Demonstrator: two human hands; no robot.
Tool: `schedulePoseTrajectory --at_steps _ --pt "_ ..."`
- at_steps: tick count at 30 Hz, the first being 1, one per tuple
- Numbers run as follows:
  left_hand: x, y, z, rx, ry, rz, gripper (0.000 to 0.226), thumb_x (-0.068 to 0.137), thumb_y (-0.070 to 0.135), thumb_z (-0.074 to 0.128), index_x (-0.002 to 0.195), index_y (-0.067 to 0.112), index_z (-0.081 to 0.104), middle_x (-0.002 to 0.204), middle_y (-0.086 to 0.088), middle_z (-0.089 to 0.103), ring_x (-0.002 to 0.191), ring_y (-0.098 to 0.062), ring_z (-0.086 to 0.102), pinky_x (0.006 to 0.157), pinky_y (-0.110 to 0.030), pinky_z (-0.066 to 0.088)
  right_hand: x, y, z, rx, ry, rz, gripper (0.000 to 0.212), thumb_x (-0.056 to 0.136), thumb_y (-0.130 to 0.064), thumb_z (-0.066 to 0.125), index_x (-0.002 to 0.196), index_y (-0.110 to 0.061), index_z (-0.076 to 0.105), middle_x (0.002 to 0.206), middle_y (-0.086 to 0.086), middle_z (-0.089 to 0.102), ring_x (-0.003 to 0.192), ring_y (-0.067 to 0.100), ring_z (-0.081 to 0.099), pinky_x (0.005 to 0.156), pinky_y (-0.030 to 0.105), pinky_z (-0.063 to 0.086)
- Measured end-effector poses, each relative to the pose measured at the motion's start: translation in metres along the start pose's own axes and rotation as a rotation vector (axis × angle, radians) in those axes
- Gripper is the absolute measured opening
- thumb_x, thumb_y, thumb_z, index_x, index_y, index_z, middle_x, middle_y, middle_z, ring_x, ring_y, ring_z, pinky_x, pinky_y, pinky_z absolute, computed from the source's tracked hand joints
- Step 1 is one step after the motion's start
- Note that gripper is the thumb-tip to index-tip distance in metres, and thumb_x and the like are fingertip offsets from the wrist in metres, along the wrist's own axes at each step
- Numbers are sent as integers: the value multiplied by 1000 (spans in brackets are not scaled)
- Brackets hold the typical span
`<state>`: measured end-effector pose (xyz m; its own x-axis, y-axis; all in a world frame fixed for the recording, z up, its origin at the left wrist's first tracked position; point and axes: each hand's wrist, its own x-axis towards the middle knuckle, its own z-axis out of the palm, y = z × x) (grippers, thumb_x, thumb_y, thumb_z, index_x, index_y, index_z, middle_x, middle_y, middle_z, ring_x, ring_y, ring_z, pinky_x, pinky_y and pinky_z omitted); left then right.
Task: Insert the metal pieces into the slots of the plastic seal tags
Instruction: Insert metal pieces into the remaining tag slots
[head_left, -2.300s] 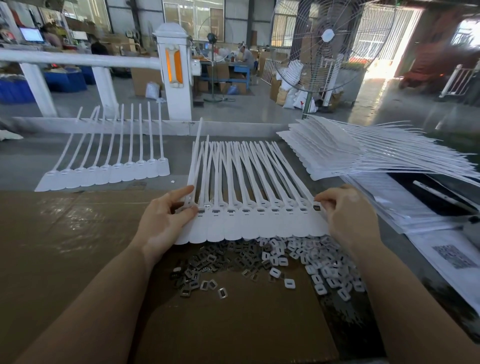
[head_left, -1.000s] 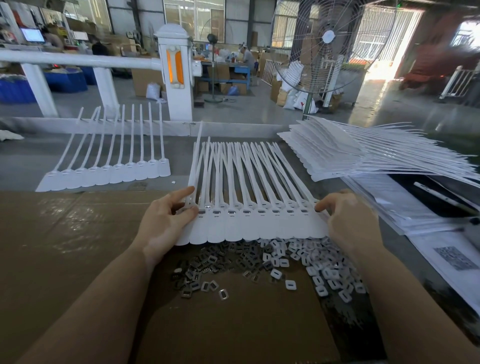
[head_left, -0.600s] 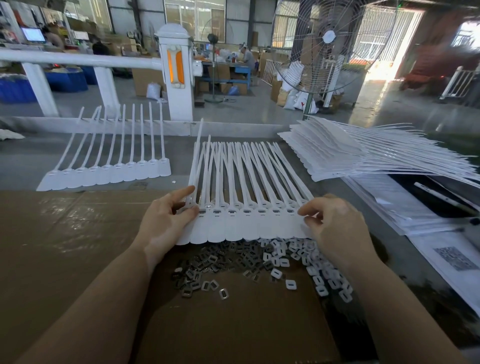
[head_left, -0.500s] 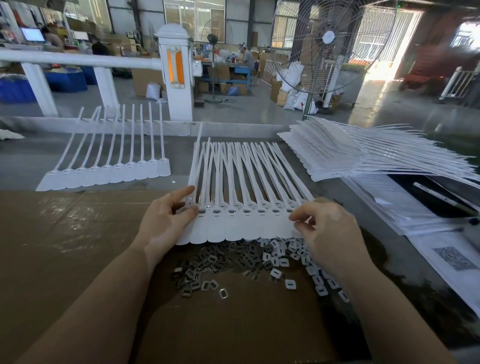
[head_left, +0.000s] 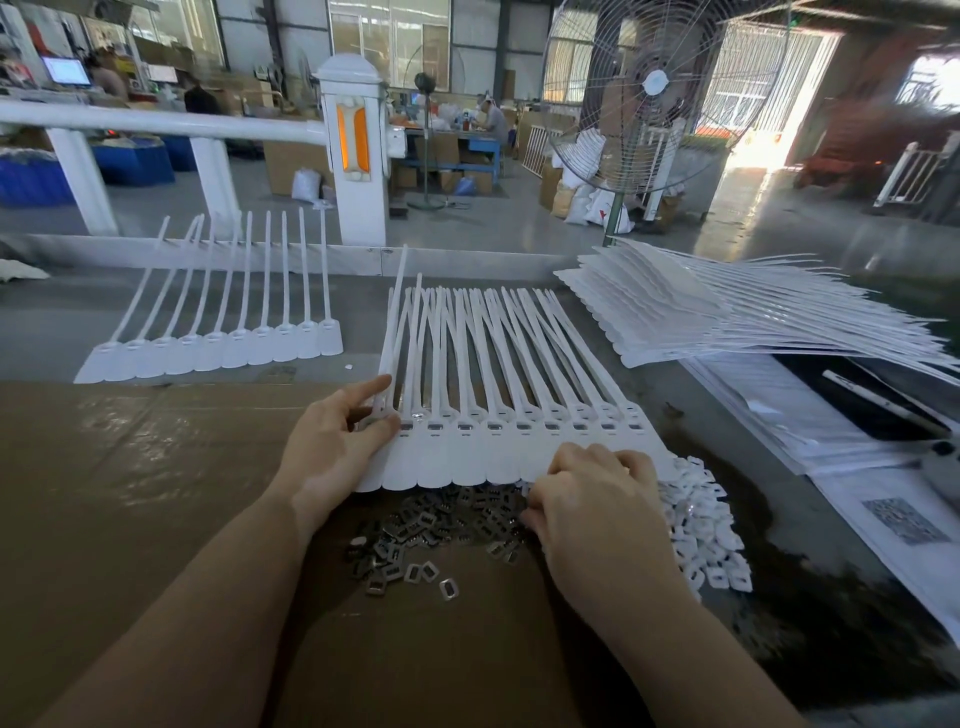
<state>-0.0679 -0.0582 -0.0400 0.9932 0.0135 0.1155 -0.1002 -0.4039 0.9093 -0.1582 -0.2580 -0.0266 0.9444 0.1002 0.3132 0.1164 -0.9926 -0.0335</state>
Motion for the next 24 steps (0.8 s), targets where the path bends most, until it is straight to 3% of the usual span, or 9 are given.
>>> schedulePoseTrajectory --at_steps 3,9,14,16,19,24 --pt "1 -1 0 -12 -6 -1 44 88 26 64 130 33 54 114 -7 62 110 -22 57 102 -46 42 1 -2 1 13 4 23 17 92 -23 48 100 -25 64 98 -9 51 95 13 43 83 32 13" --pt "2 -2 0 -18 -5 1 43 88 26 65 129 34 54 114 -6 61 110 -22 56 103 -46 41 2 1 -5 116 -23 -14 11 90 -36 54 96 -28 58 100 -11 49 101 10 43 89 29 23" --pt "3 -3 0 -20 -4 3 44 87 27 65 129 34 55 114 -7 61 110 -22 56 103 -45 41 10 -3 -11 383 102 -26 11 86 -24 64 79 -23 56 77 -11 53 77 8 48 73 22 36" --pt "4 -3 0 -14 -6 5 44 87 27 65 129 34 55 115 -7 61 110 -22 56 103 -45 41 18 -5 -11 485 138 15 2 86 -21 64 86 -20 62 80 -8 60 79 10 53 73 24 43" --pt "4 -2 0 1 -6 13 43 87 27 65 128 35 54 114 -6 62 109 -22 57 102 -45 42 32 -9 -8 554 153 58 17 90 -19 60 105 -16 67 97 -2 67 94 14 58 88 31 47" --pt "3 -2 1 37 -3 36 40 89 28 62 128 34 55 112 -2 60 109 -17 55 101 -40 42 54 -18 -1 626 189 16 13 89 -13 60 98 -11 70 93 3 70 89 16 61 85 33 48"
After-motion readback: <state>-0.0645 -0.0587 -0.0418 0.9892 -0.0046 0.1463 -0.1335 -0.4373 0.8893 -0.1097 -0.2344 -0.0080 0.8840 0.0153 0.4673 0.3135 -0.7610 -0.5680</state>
